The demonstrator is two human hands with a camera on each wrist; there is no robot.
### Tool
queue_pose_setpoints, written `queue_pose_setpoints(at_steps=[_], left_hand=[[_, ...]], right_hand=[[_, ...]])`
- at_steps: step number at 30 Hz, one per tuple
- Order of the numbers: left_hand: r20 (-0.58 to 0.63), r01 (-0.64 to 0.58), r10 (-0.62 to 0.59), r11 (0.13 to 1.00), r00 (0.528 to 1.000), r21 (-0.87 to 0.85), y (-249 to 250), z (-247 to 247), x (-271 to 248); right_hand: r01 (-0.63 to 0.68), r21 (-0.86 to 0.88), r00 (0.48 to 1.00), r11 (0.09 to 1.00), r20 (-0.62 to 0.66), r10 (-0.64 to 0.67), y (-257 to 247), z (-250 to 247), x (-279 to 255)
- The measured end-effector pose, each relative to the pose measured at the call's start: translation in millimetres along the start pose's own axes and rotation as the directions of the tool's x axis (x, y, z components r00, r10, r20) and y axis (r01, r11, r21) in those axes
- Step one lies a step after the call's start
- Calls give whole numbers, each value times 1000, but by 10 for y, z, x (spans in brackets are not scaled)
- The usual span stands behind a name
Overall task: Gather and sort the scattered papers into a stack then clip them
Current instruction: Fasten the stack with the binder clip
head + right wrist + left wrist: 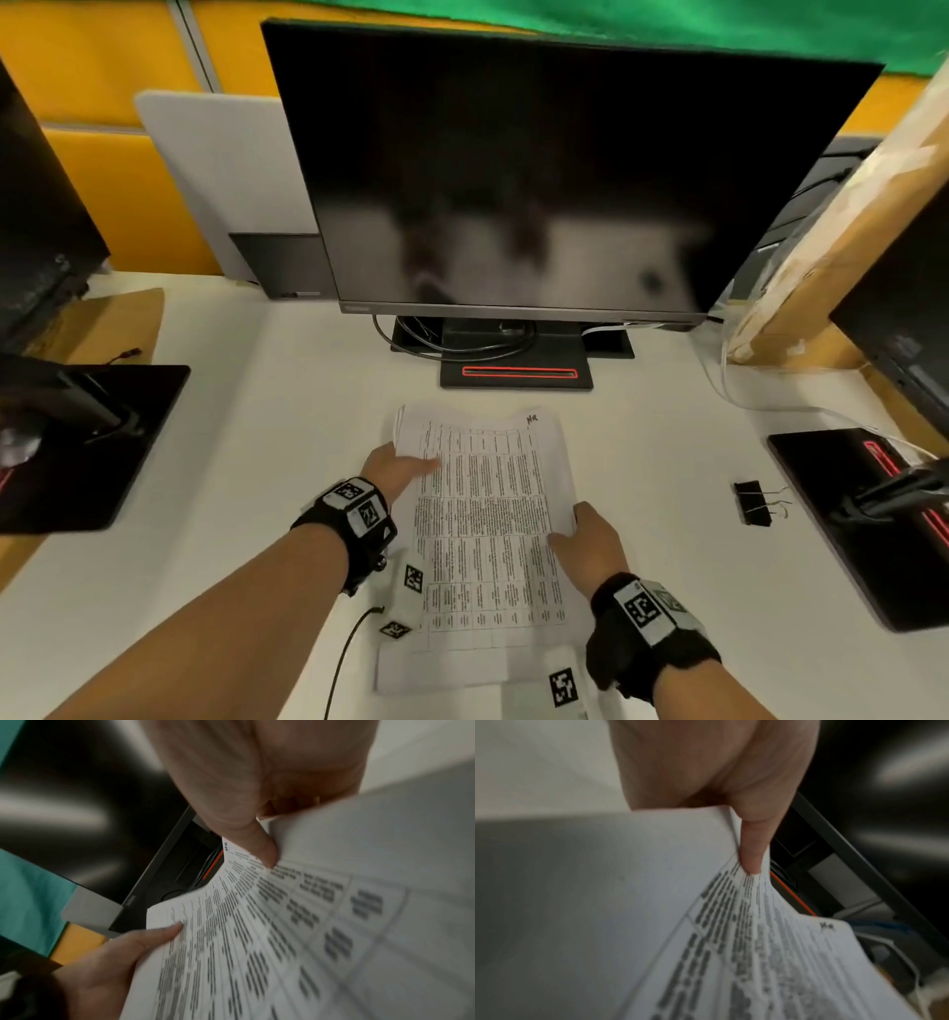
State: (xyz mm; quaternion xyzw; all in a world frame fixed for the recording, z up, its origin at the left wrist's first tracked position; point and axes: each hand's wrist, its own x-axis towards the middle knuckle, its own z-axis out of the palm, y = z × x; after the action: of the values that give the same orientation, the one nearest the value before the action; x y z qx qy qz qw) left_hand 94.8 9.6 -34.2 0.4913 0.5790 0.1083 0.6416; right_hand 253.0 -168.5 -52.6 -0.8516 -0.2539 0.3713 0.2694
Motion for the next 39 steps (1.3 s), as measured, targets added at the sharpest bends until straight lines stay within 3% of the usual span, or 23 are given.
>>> queue_pose_setpoints(at_steps=[2, 4, 5, 8, 11, 14, 17, 21, 22, 25, 28, 30, 33, 37, 39], left_hand=[[-42, 10, -9, 1000, 999, 17, -40, -8, 60], [-83, 19, -15, 999, 996, 49, -80, -13, 101], [-81, 23, -18, 998, 997, 54, -87, -18, 96], [-63, 17, -14, 998, 998, 54, -96, -1, 77], [-41, 19, -17, 998, 999, 65, -62, -5, 62], [-51, 28, -24, 997, 998, 73, -39, 8, 80], [-80, 22, -17, 997, 997, 70, -3, 48, 134], [-75, 24, -20, 998, 997, 51, 6, 100, 183], [-69, 29, -26, 999, 997, 41, 4, 104, 182], [-57, 28, -27, 1000, 998, 10, 11, 105, 178], [-34, 29, -30, 999, 999, -14, -8, 69, 196], [-7, 34, -34, 999, 999, -32, -49, 32, 241], [10, 56, -55, 997, 998, -46, -126, -22, 352], [57, 74, -71, 996, 996, -55, -115, -43, 359], [65, 66, -62, 996, 996, -61, -95, -48, 330]], right_hand=[[2, -28, 1000, 1000, 24, -1, -47, -108, 10], [10, -96, 994, 995, -112, -20, -44, -378, 46], [3, -153, 969, 988, -244, -40, -14, -562, 75], [-145, -284, 816, 948, -575, -48, 169, -1165, 164], [-369, -283, 741, 885, -664, 97, 402, -1564, 272], [-475, -164, 749, 865, -591, 300, 592, -1759, 442], [-447, -117, 810, 887, -474, 346, 651, -1840, 552], [-294, -54, 877, 954, -413, 246, 470, -1761, 608], [-198, 63, 897, 978, -390, 207, 393, -1712, 593], [21, 451, 955, 892, -272, 116, -19, -1533, 422], [75, 572, 997, 817, -32, -70, -456, -1235, 311], [51, 552, 987, 832, 102, -128, -627, -999, 327], [-7, 424, 974, 906, 209, -91, -682, -652, 427], [19, 192, 993, 981, 109, -40, -611, -435, 574], [29, 126, 992, 992, 120, -44, -640, -412, 563]])
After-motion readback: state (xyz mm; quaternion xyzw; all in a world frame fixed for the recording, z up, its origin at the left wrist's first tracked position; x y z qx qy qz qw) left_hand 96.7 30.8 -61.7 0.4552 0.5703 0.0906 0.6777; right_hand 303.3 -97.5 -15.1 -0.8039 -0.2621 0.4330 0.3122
